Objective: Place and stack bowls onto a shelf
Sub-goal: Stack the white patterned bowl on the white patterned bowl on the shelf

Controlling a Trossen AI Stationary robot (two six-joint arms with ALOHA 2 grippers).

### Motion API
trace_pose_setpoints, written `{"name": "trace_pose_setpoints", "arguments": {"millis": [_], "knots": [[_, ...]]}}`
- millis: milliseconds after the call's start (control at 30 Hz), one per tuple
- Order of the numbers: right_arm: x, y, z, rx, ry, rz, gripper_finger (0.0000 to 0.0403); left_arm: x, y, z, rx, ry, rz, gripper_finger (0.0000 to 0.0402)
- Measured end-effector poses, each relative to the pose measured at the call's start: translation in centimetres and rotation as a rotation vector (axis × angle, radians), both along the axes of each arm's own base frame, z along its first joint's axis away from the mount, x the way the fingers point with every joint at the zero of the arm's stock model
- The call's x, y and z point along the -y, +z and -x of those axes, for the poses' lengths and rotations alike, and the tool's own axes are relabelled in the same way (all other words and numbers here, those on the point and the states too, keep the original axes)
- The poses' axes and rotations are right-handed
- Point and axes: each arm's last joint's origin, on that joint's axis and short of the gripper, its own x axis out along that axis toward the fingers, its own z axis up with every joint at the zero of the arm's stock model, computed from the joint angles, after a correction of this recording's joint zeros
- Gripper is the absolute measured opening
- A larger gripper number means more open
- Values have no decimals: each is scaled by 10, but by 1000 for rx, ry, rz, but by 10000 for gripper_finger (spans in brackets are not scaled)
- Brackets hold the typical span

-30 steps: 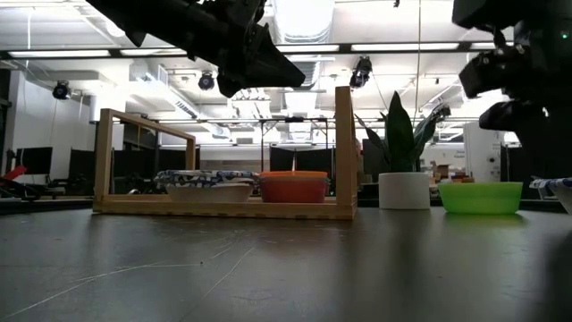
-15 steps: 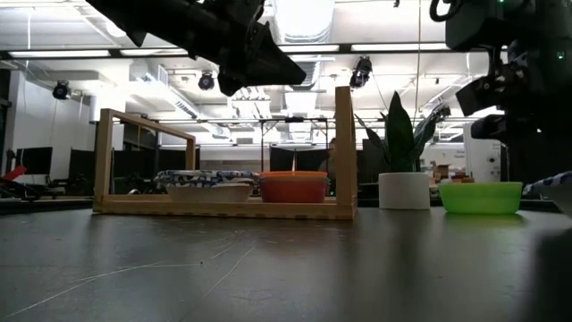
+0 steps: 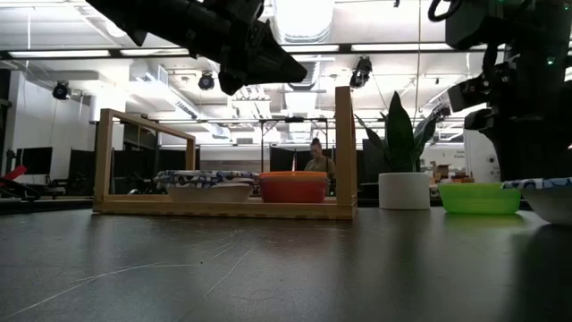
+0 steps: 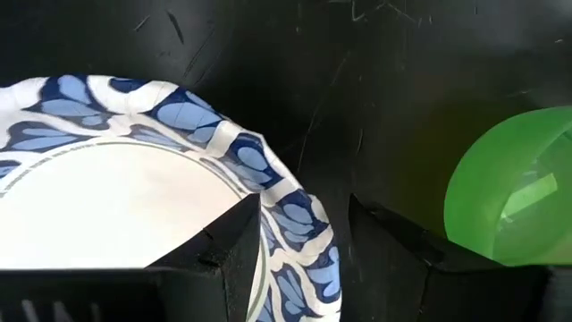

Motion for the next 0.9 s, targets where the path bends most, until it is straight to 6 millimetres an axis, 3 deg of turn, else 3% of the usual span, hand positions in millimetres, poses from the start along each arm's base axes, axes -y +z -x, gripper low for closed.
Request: {"name": "trace_pose_setpoints", "arguments": {"millis": [300,600,767,900], "knots": [[-2,-9,-3,44,4,-43,154,1,1,0,11,5,26,37],[-2,-10,-4,59,17,-50,21,15,2,2,26,-22,84,37],[-3,-7,-9,114,22,-50,14,26,2,3,33,-43,125,37],[-6,0,-21,264,38,-78,13,34,2,5,35,-64,146,37]]}}
